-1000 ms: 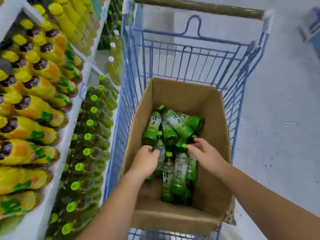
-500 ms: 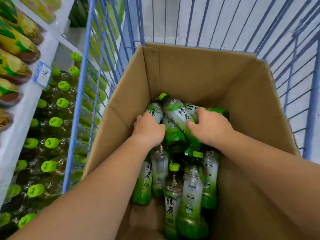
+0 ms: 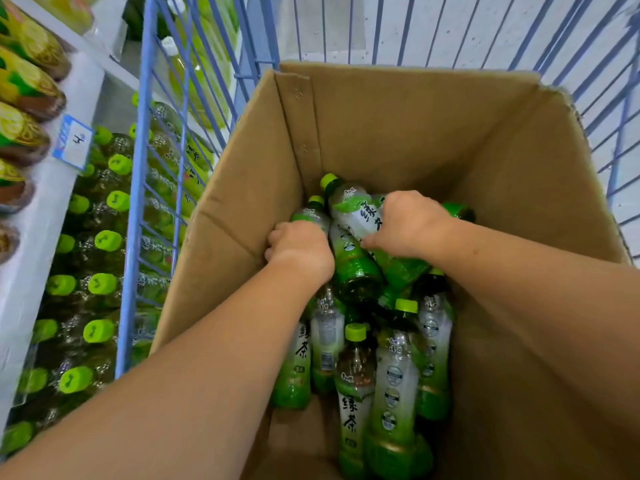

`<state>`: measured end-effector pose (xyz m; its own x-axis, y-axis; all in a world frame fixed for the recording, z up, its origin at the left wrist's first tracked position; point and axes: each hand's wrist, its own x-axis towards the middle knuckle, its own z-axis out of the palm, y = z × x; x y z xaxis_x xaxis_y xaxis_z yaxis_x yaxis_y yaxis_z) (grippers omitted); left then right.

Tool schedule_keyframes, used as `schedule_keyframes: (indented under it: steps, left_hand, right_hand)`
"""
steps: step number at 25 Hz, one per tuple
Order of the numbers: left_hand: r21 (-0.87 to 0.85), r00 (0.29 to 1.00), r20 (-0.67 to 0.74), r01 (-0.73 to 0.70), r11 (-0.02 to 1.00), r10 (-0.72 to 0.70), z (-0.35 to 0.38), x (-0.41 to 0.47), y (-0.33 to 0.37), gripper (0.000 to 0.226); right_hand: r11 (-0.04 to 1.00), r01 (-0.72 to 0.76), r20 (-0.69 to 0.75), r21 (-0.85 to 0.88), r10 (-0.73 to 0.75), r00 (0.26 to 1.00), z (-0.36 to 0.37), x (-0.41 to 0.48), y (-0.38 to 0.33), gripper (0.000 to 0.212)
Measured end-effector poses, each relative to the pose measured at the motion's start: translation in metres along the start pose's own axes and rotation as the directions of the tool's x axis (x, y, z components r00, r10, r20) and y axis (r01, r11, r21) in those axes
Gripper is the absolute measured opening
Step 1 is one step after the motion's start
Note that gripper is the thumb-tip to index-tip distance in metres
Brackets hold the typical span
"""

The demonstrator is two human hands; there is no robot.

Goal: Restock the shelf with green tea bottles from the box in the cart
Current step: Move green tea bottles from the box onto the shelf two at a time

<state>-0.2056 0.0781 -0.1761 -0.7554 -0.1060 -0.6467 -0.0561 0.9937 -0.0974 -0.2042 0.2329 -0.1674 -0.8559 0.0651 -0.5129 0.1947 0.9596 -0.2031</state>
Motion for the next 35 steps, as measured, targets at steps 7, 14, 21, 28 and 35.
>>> schedule_keyframes:
  steps: [7, 14, 21, 28, 35]
  left_hand:
    - [-0.204, 0.991, -0.037, 0.122, 0.971, -0.132, 0.013, -0.04, -0.005, 0.057]
    - [-0.513, 0.992, -0.108, 0.007, 0.858, -0.072, 0.03, -0.068, -0.019, 0.05]
    - [-0.59, 0.984, -0.128, 0.022, 0.807, -0.12, 0.047, -0.07, -0.019, 0.07]
    - [-0.764, 0.979, 0.007, 0.138, 0.63, -0.206, 0.044, -0.073, -0.022, 0.067]
    - [-0.851, 0.994, 0.099, 0.11, 0.513, -0.048, 0.036, -0.123, -0.026, 0.059]
  right_hand:
    - [0.974, -0.151, 0.04, 0.171, 0.146, 0.988, 0.007, -0.005, -0.007, 0.041]
    - [0.972, -0.169, 0.019, 0.163, 0.168, 0.986, 0.011, -0.016, -0.008, 0.046]
    - [0.915, -0.178, 0.01, 0.362, 0.187, 0.982, 0.019, -0.034, -0.001, 0.072]
    - [0.685, -0.346, 0.176, 0.641, 0.308, 0.935, 0.026, -0.063, 0.005, 0.045]
    - [0.477, -0.319, 0.188, 0.819, 0.301, 0.935, 0.027, -0.13, 0.005, 0.023]
